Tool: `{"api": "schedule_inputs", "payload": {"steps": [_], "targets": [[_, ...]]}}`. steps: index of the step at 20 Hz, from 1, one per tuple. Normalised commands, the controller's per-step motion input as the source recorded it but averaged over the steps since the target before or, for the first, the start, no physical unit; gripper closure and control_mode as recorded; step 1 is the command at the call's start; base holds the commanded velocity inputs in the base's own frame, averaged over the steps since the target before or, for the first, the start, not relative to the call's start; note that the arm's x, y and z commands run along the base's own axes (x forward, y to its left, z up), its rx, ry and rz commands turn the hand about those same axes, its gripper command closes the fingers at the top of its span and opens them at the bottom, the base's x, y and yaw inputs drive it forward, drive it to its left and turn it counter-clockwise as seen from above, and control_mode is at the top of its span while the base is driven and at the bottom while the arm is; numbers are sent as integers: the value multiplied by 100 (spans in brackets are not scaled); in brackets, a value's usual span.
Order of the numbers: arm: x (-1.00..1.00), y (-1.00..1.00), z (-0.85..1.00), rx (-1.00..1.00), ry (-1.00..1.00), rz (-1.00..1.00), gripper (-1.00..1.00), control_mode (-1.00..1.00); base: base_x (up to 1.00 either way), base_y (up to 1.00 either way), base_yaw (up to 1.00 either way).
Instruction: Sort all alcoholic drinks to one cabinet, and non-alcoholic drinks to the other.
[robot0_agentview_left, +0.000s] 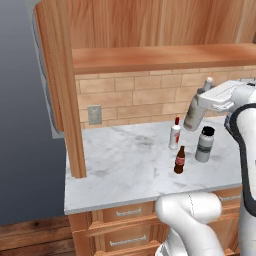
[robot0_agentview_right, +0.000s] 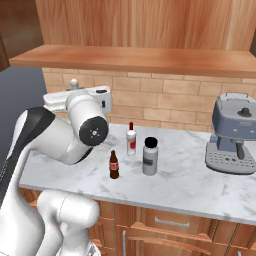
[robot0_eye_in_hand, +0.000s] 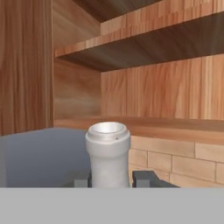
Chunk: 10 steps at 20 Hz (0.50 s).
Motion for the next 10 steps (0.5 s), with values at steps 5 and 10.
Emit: {"api": "schedule_inputs", "payload": {"steps": [5, 10], "targets": [[9, 42, 49, 0, 0, -3, 100, -100, 0, 0, 0], [14, 42, 42, 0, 0, -3, 100, -100, 0, 0, 0]]}}
